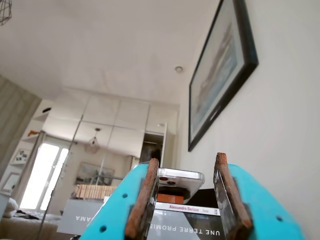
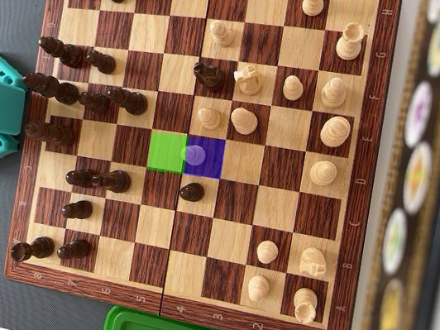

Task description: Play chess

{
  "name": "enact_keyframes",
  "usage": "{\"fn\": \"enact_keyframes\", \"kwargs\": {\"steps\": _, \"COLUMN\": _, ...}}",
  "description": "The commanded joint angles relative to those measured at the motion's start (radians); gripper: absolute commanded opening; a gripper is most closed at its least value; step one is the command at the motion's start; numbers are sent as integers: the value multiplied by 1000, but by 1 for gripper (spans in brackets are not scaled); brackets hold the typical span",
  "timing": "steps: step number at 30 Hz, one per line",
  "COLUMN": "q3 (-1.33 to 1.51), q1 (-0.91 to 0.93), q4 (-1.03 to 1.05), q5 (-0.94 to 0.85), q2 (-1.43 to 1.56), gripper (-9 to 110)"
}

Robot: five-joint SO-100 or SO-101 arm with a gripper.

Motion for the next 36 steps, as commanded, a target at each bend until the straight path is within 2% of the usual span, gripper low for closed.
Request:
{"fn": "enact_keyframes", "kwargs": {"steps": 1, "q3": -121, "q1": 6, "q4": 273, "q5": -3, "q2": -8, "gripper": 16}}
{"fn": "enact_keyframes", "kwargs": {"steps": 16, "q3": -273, "q1": 0, "q4": 1230, "q5": -3, "q2": -8, "gripper": 16}}
{"fn": "enact_keyframes", "kwargs": {"steps": 30, "q3": -325, "q1": 3, "q4": 1818, "q5": 2, "q2": -14, "gripper": 17}}
{"fn": "enact_keyframes", "kwargs": {"steps": 36, "q3": -482, "q1": 5, "q4": 2010, "q5": 9, "q2": -261, "gripper": 17}}
